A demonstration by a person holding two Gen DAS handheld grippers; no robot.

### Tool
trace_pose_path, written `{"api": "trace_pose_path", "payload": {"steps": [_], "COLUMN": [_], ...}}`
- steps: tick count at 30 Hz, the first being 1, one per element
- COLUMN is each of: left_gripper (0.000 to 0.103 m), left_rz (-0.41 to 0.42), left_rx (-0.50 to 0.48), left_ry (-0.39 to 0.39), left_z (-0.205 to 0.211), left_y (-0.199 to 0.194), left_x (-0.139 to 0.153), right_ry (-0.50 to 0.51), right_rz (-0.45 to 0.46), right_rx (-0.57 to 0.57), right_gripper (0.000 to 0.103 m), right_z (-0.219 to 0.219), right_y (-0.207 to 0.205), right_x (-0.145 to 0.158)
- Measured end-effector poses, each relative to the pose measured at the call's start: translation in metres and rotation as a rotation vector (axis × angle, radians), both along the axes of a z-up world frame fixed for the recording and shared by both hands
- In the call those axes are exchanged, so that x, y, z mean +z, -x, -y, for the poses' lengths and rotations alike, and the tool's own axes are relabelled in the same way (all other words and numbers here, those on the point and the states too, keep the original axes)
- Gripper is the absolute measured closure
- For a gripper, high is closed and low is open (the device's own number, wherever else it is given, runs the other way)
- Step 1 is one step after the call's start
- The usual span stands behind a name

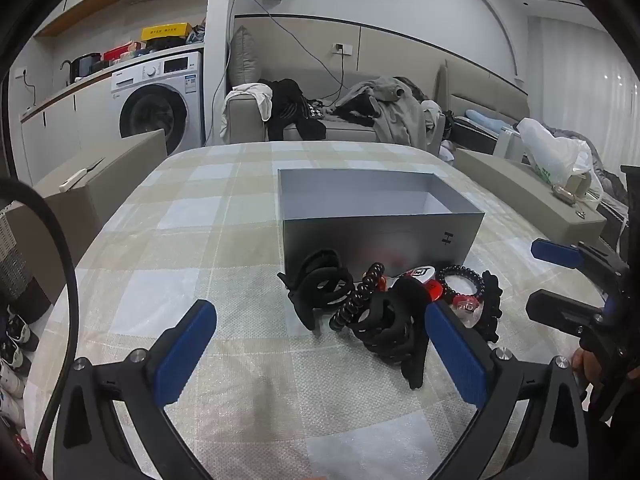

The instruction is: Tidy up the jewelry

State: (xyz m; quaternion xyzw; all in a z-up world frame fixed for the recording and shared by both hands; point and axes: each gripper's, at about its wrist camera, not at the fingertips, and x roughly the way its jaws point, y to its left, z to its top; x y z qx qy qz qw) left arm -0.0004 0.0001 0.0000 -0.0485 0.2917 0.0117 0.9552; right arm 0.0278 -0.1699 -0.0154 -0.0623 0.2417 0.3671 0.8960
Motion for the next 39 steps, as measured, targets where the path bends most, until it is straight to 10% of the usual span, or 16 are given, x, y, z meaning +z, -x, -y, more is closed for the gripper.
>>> {"api": "trace_pose_path", "payload": {"steps": [39], "left_gripper": [0.001], "left_rz": [-0.022], "left_rx": [-0.017], "left_ry": [-0.025], "left_z": [0.0014], "left_y": [-0.0066], "left_x": [-0.0015], "right_ry": [0.010], "right_rz": [-0.010], "right_rx": [-0.005], "right_gripper": [0.000], "right_z": [-0.0022], "right_y": [-0.0001], "right_x": [-0.0030]}}
